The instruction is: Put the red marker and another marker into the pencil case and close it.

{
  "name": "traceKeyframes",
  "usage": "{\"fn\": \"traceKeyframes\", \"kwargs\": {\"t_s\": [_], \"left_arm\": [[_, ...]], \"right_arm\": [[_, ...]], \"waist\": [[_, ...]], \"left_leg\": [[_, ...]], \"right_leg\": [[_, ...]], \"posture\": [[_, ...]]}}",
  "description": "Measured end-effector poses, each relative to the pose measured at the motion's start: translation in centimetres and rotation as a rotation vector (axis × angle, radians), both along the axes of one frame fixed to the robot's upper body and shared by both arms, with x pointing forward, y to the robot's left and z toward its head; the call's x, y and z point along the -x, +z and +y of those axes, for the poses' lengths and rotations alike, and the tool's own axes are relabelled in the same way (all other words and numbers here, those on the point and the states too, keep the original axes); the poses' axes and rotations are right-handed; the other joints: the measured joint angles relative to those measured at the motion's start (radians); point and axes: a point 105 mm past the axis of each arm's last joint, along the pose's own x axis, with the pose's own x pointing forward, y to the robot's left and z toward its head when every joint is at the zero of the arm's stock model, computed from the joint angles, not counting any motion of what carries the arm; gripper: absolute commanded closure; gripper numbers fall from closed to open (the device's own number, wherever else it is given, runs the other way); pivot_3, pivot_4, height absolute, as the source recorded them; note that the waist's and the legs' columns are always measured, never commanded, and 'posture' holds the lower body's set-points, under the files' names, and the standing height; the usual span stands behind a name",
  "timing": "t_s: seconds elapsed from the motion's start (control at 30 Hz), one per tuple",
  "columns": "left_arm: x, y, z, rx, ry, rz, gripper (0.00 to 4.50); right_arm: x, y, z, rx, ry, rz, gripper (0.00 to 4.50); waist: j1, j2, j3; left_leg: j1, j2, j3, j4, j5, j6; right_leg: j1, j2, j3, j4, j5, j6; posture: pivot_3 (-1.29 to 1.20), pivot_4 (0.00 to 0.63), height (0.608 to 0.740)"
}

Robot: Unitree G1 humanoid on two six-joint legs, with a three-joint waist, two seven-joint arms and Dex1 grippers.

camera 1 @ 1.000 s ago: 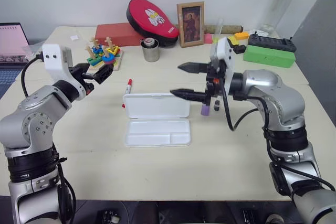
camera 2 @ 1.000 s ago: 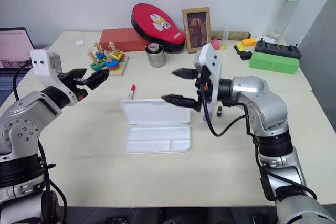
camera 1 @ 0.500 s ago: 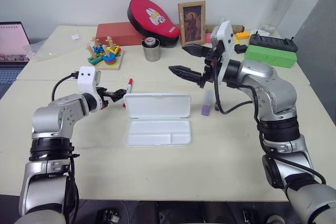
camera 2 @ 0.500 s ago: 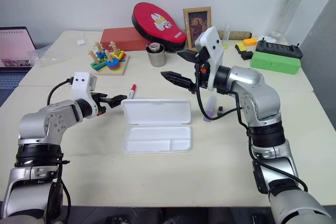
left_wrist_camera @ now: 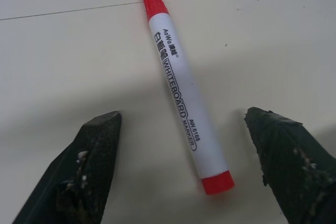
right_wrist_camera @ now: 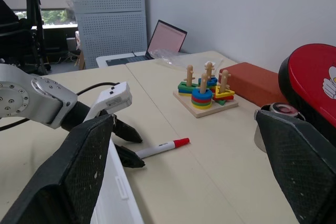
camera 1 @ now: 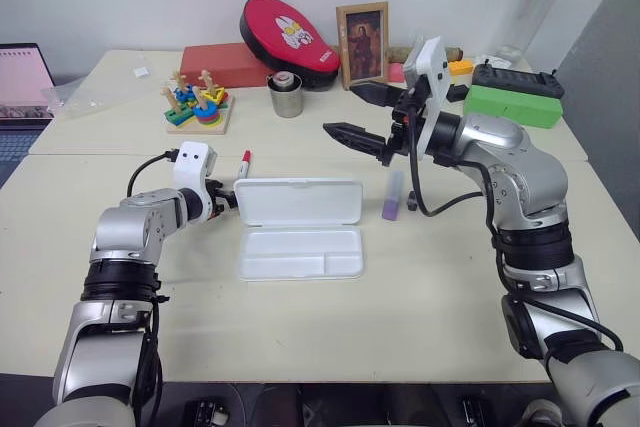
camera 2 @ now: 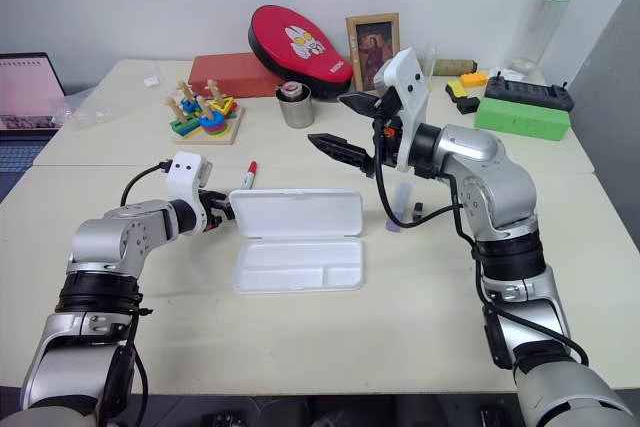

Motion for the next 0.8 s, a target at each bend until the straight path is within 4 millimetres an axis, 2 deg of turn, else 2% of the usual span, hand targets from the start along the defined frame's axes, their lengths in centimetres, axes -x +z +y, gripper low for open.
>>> {"fn": "traceKeyframes", "kwargs": {"t_s": [0.07, 0.23, 0.3, 0.5, 0.8], "left_arm": [[0.0, -0.02, 0.09, -0.004, 0.003, 0.0, 1.82], [-0.03, -0.08, 0.15, -0.015, 0.007, 0.0, 2.68], [-0.04, -0.09, 0.19, -0.02, 0.008, -0.001, 3.15], [-0.13, -0.12, 0.06, -0.02, 0.009, -0.009, 4.02], [-0.38, 0.13, 0.5, -0.021, 0.039, -0.045, 4.05]], "right_arm": [[0.01, 0.14, 0.02, 0.001, 0.001, -0.004, 0.0], [0.12, 0.72, 0.18, -0.001, 0.008, -0.021, 0.0], [0.16, 0.72, 0.2, -0.001, 0.012, -0.021, 0.0], [0.28, 0.69, 0.19, 0.003, 0.024, -0.02, 0.0], [0.57, 0.69, 0.28, 0.003, 0.054, -0.017, 0.0]], "waist": [[0.0, 0.0, 0.0], [0.0, 0.0, 0.0], [0.0, 0.0, 0.0], [0.0, 0.0, 0.0], [0.0, 0.0, 0.0]], "left_leg": [[0.0, 0.0, 0.0, 0.0, 0.0, 0.0], [0.0, 0.0, 0.0, 0.0, 0.0, 0.0], [0.0, 0.0, 0.0, 0.0, 0.0, 0.0], [0.0, 0.0, 0.0, 0.0, 0.0, 0.0], [0.0, 0.0, 0.0, 0.0, 0.0, 0.0]], "right_leg": [[0.0, 0.0, 0.0, 0.0, 0.0, 0.0], [0.0, 0.0, 0.0, 0.0, 0.0, 0.0], [0.0, 0.0, 0.0, 0.0, 0.0, 0.0], [0.0, 0.0, 0.0, 0.0, 0.0, 0.0], [0.0, 0.0, 0.0, 0.0, 0.0, 0.0]], "posture": [[0.0, 0.15, 0.74], [0.0, 0.15, 0.74], [0.0, 0.15, 0.74], [0.0, 0.15, 0.74], [0.0, 0.15, 0.74]]}}
